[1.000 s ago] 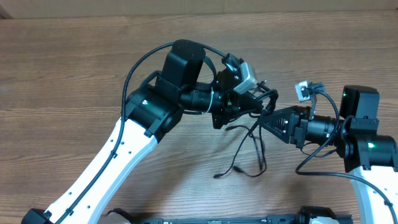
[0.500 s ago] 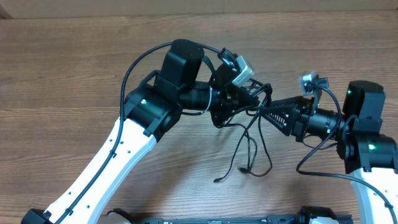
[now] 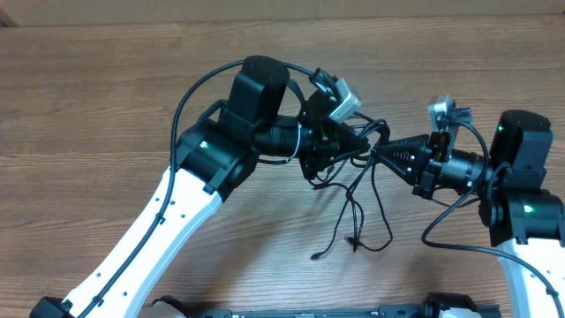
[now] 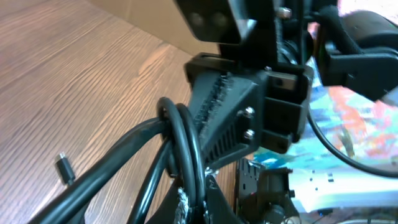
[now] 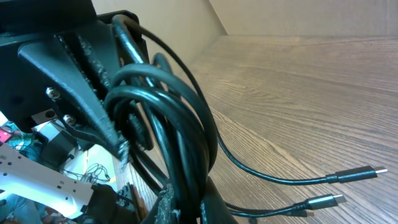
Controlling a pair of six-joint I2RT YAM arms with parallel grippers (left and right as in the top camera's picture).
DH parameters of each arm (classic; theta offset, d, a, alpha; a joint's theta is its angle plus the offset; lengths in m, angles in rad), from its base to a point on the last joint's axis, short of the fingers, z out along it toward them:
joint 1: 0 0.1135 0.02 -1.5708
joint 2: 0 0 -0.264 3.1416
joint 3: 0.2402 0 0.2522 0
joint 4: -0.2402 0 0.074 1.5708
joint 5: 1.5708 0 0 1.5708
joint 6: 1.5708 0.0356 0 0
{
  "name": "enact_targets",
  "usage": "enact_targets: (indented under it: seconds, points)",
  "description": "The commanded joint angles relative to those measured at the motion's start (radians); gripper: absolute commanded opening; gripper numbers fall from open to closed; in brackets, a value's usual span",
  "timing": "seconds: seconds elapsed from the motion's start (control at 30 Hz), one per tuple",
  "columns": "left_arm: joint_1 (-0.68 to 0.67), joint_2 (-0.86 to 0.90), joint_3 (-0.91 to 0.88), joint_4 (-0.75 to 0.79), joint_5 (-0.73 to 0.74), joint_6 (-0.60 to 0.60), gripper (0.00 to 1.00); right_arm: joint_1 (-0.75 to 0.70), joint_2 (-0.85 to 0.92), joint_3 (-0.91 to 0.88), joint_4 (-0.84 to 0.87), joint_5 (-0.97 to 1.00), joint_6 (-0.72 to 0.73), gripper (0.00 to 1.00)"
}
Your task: Untangle cables
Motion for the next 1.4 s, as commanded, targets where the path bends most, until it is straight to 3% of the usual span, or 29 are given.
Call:
enact_targets:
  seconds: [0.0,0.3,0.63,0.73,0.9,0.97,1.0,1.1,1.2,1.27,1.37]
  points:
    - [0.001,-0.015,0.008,0.008,-0.172,-0.146,0.04,0.0,-0.014,0.003,-0.01,-0.02,-0.005,0.04]
    - [0.001,-0.015,0.008,0.007,-0.497,-0.48,0.04,0.0,-0.014,0.003,-0.045,-0.02,-0.005,0.04]
    - [0.001,-0.015,0.008,-0.092,-0.711,-0.834,0.04,0.0,-0.014,0.003,-0.041,-0.019,-0.006,0.04]
    - [0.001,-0.015,0.008,-0.089,-0.711,-0.855,0.04,0.0,-0.014,0.003,-0.043,-0.007,-0.005,0.04]
    - [0.001,-0.015,0.008,-0.077,-0.611,-0.668,0.04,0.0,-0.014,0.003,-0.047,0.151,0.076,0.06]
    - [0.001,-0.015,0.008,-0.071,-0.509,-0.483,0.04,0.0,-0.014,0.003,-0.053,0.185,0.078,0.18]
    - [0.001,-0.015,0.008,-0.072,-0.476,-0.415,0.04,0.0,-0.014,0.003,-0.054,0.185,0.079,0.19]
    - [0.001,-0.016,0.008,-0.071,-0.424,-0.313,0.04,0.0,-0.014,0.003,-0.062,0.185,0.078,0.32]
    - [0.001,-0.016,0.008,-0.071,-0.31,-0.122,0.04,0.0,-0.014,0.003,-0.096,0.183,0.059,0.64]
    - [-0.001,-0.016,0.008,-0.071,-0.223,-0.005,0.04,0.0,-0.014,0.003,-0.118,0.172,-0.008,0.72]
    - [-0.001,-0.016,0.008,-0.071,-0.083,0.124,0.04,0.0,-0.014,0.003,-0.131,0.165,-0.091,0.75]
